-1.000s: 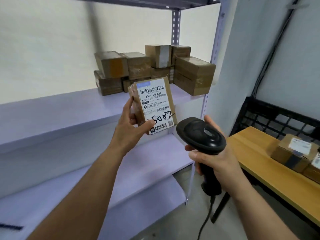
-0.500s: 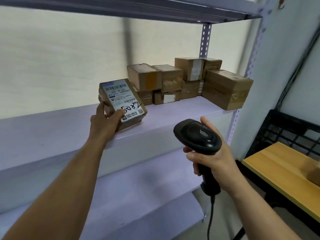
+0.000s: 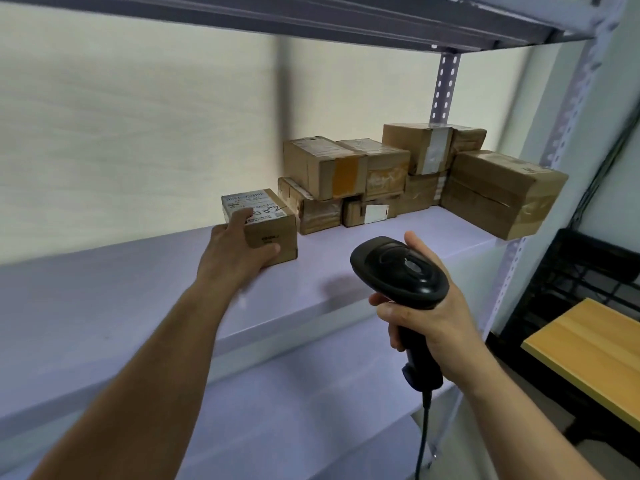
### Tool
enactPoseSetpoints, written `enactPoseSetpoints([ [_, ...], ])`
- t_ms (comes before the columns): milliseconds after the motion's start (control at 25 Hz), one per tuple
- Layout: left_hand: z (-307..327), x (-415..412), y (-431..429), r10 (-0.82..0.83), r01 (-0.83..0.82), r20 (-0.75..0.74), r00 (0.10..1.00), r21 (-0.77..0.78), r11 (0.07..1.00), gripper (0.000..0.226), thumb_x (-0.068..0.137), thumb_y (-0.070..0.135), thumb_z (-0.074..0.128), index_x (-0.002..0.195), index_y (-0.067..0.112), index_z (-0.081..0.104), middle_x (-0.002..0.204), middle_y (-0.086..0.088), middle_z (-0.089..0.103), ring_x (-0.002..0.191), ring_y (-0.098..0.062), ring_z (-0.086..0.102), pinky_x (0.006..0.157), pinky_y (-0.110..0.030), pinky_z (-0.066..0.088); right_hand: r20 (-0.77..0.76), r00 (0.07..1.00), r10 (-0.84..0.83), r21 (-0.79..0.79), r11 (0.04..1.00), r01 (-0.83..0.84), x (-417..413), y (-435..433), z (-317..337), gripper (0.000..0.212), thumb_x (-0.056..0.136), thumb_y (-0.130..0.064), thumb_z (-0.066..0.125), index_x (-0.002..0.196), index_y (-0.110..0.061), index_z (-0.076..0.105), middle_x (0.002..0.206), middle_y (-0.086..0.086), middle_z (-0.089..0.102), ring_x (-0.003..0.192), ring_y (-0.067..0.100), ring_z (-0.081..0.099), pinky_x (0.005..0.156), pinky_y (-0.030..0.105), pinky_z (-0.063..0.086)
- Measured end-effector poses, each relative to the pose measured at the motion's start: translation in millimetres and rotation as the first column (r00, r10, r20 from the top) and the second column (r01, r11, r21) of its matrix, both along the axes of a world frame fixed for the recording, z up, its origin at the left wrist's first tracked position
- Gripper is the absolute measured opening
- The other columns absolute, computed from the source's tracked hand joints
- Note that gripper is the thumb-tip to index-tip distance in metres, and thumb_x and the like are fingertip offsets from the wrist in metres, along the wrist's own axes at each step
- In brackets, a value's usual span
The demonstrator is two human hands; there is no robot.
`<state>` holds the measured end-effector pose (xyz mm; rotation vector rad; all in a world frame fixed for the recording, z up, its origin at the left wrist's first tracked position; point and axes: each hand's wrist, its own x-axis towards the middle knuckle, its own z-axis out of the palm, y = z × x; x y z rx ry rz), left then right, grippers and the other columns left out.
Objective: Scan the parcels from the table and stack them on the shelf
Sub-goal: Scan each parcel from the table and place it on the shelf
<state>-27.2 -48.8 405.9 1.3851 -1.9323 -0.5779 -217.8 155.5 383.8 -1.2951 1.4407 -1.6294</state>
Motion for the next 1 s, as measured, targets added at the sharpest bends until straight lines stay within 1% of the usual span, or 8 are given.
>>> enactPoseSetpoints([
  [120, 6, -6, -24, 0.027, -0.026, 0.046, 0.999, -0.027, 0.999, 0.067, 0.085, 0.027, 0.067, 0.144, 0.027, 0.034, 0.135, -0.016, 0.048, 0.123, -0.034, 0.048, 0.096, -0.036, 0.039, 0.009, 1.0, -0.012, -0.015, 1.0, 0.012, 7, -12, 0, 0.097, 0.062, -0.01, 0.077, 0.138, -0.051, 0.033, 0.092, 0.015, 0.072, 0.051, 0.026, 0.059, 0.05, 0.034, 0.053],
  [320, 8, -22, -56, 0.023, -0.022, 0.059, 0.998, -0.016, 1.0, 0.064, 0.086, 0.028, 0.065, 0.142, 0.026, 0.035, 0.132, -0.019, 0.048, 0.12, -0.036, 0.049, 0.094, -0.038, 0.039, 0.026, 0.999, -0.042, -0.021, 0.999, 0.043, 13, -24, -3, 0.094, 0.062, -0.01, 0.079, 0.133, -0.055, 0.038, 0.097, 0.014, 0.072, 0.052, 0.028, 0.059, 0.05, 0.034, 0.052],
  [560, 6, -33, -72, 0.016, -0.013, 0.078, 0.997, -0.032, 0.999, 0.064, 0.087, 0.03, 0.064, 0.143, 0.026, 0.034, 0.133, -0.02, 0.047, 0.121, -0.038, 0.048, 0.097, -0.042, 0.04, 0.001, 0.999, -0.049, -0.031, 0.998, 0.049, 15, -27, 1, 0.096, 0.063, -0.012, 0.078, 0.14, -0.05, 0.035, 0.11, 0.016, 0.067, 0.055, 0.027, 0.061, 0.051, 0.034, 0.054],
  [640, 6, -33, -72, -0.008, 0.01, 0.085, 0.996, -0.023, 1.0, 0.072, 0.086, 0.032, 0.065, 0.147, 0.028, 0.028, 0.136, -0.02, 0.045, 0.125, -0.037, 0.045, 0.099, -0.041, 0.038, -0.006, 0.999, -0.042, -0.032, 0.999, 0.041, 14, -24, 2, 0.096, 0.063, -0.012, 0.078, 0.139, -0.049, 0.034, 0.111, 0.017, 0.066, 0.054, 0.027, 0.061, 0.051, 0.034, 0.054],
  [760, 8, -31, -64, 0.033, -0.03, 0.112, 0.993, -0.024, 0.999, 0.091, 0.084, 0.038, 0.067, 0.153, 0.031, 0.008, 0.144, -0.018, 0.038, 0.131, -0.036, 0.04, 0.101, -0.043, 0.036, -0.002, 1.0, -0.031, -0.043, 0.999, 0.031, 7, -17, 4, 0.095, 0.063, -0.01, 0.078, 0.139, -0.049, 0.035, 0.106, 0.016, 0.068, 0.053, 0.026, 0.06, 0.049, 0.034, 0.054],
  [840, 12, -31, -51, 0.096, -0.087, 0.096, 0.991, -0.096, 0.992, 0.094, 0.083, 0.044, 0.067, 0.154, 0.029, 0.006, 0.15, -0.014, 0.03, 0.137, -0.034, 0.032, 0.104, -0.045, 0.034, 0.004, 0.999, -0.037, -0.063, 0.997, 0.037, 0, -11, 5, 0.094, 0.063, -0.009, 0.077, 0.136, -0.05, 0.037, 0.103, 0.016, 0.069, 0.051, 0.027, 0.06, 0.048, 0.034, 0.053],
  [920, 16, -34, -30, 0.113, -0.109, 0.008, 0.994, -0.232, 0.967, 0.085, 0.085, 0.045, 0.064, 0.153, 0.023, 0.017, 0.153, -0.01, 0.026, 0.14, -0.029, 0.026, 0.105, -0.045, 0.033, 0.008, 0.999, -0.039, -0.078, 0.996, 0.039, -8, -1, 6, 0.092, 0.063, -0.009, 0.078, 0.134, -0.052, 0.038, 0.101, 0.016, 0.07, 0.051, 0.028, 0.06, 0.048, 0.034, 0.052],
  [1000, 17, -45, 0, 0.05, -0.087, -0.105, 0.993, -0.382, 0.92, 0.072, 0.087, 0.042, 0.063, 0.148, 0.02, 0.031, 0.149, -0.006, 0.034, 0.136, -0.025, 0.032, 0.104, -0.044, 0.036, 0.009, 0.999, -0.039, -0.089, 0.995, 0.04, -18, 13, 7, 0.091, 0.064, -0.009, 0.078, 0.133, -0.053, 0.039, 0.099, 0.016, 0.07, 0.052, 0.028, 0.06, 0.048, 0.034, 0.052],
])
